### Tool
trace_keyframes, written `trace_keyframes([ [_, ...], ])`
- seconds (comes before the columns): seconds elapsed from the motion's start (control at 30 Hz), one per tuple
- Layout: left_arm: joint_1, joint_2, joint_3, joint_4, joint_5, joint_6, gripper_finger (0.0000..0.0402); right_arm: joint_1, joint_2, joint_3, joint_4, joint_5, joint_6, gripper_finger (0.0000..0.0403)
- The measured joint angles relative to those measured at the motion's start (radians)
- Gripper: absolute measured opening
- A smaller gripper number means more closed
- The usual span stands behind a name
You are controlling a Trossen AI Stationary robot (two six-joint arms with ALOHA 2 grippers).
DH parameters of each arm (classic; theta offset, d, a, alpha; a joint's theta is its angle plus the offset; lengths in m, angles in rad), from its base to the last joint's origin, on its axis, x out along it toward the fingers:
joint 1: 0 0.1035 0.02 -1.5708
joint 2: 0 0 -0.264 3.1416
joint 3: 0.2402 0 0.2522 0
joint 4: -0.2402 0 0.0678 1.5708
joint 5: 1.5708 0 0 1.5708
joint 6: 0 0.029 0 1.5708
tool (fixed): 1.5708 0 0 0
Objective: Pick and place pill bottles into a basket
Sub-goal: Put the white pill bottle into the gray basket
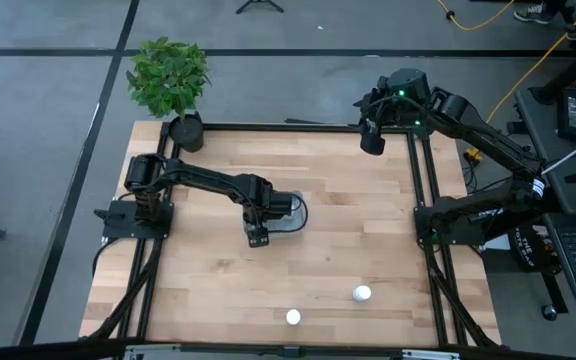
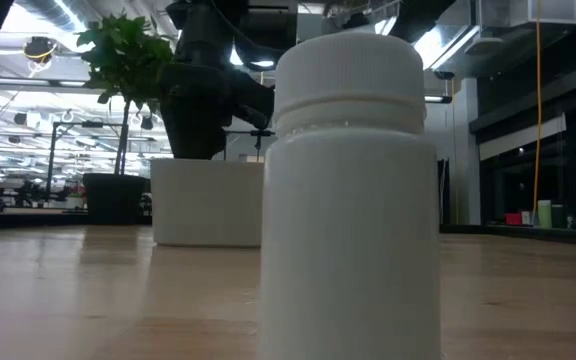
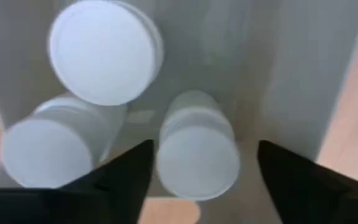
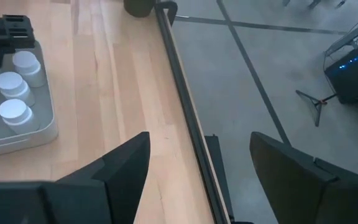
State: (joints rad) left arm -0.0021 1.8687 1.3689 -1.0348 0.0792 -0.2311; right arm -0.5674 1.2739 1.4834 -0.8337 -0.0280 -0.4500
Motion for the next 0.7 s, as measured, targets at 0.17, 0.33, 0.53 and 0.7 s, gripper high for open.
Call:
trace_keyframes([
  [0.17, 0.000, -0.007, 0.016, -0.012, 0.015, -0.030, 0.0349, 0.000, 0.000, 0.000, 0.001, -0.002, 0.000, 0.0277],
  [0.33, -0.001, -0.019, 0.120, -0.086, 0.028, -0.045, 0.0367, 0.000, 0.000, 0.000, 0.001, -0.003, 0.000, 0.0277],
  [0.53, -0.012, -0.027, 0.326, -0.269, 0.013, -0.060, 0.0369, 0.000, 0.000, 0.000, 0.004, -0.053, -0.002, 0.0277],
  [0.7, -0.032, -0.028, 0.474, -0.355, 0.021, -0.098, 0.0369, 0.007, -0.020, 0.000, -0.046, -0.284, -0.065, 0.0277],
])
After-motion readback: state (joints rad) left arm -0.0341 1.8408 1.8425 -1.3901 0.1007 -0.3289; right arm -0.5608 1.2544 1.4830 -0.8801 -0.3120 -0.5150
